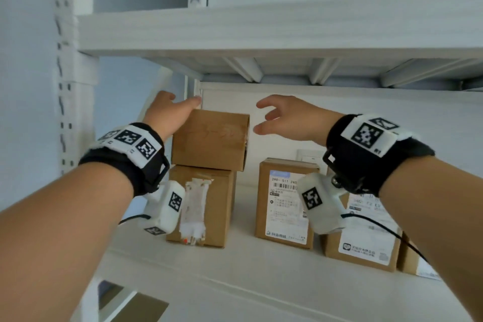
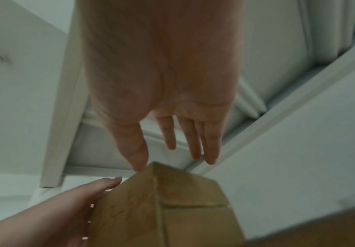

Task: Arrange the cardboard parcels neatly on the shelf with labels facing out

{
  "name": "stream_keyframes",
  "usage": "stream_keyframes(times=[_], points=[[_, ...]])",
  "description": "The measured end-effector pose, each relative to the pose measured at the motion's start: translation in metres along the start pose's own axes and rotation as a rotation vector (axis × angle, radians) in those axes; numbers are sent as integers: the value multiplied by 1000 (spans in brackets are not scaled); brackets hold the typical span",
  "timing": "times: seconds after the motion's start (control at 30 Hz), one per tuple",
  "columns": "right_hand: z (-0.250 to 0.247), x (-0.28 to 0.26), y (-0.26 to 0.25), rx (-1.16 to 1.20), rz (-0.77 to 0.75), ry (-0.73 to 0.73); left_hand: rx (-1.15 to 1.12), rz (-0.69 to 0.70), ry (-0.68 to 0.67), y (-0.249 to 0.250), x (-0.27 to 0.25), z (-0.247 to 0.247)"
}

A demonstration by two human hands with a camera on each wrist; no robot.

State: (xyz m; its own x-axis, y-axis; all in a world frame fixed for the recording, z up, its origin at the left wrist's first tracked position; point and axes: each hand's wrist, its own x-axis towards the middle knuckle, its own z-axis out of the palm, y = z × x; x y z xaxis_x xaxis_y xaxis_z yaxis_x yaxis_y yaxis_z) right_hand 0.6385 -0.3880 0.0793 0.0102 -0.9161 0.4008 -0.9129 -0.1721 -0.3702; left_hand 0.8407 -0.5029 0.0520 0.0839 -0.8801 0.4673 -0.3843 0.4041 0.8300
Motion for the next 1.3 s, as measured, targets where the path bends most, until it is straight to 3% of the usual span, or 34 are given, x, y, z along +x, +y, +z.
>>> stream_keyframes(times=[0.2, 0.33, 0.53, 0.7, 0.87, 1.0, 1.3], points=[[53, 8, -25, 240, 132, -19, -282, -228, -323, -33, 0, -18], [74, 13, -39, 338, 226, 57, -323, -216, -475, -38, 8, -20], [84, 20, -60, 554, 305, 95, -431, -172, -594, -37, 17, -37], [90, 27, -80, 684, 331, 182, -456, 73, -506, -47, 37, -50], [95, 26, -91, 610, 360, 248, -94, 387, -375, -56, 34, -50], [92, 25, -97, 575, 369, 310, -31, 534, -339, -60, 24, -52], [90, 21, -102, 621, 425, 294, 271, 764, -184, -58, 18, -56]])
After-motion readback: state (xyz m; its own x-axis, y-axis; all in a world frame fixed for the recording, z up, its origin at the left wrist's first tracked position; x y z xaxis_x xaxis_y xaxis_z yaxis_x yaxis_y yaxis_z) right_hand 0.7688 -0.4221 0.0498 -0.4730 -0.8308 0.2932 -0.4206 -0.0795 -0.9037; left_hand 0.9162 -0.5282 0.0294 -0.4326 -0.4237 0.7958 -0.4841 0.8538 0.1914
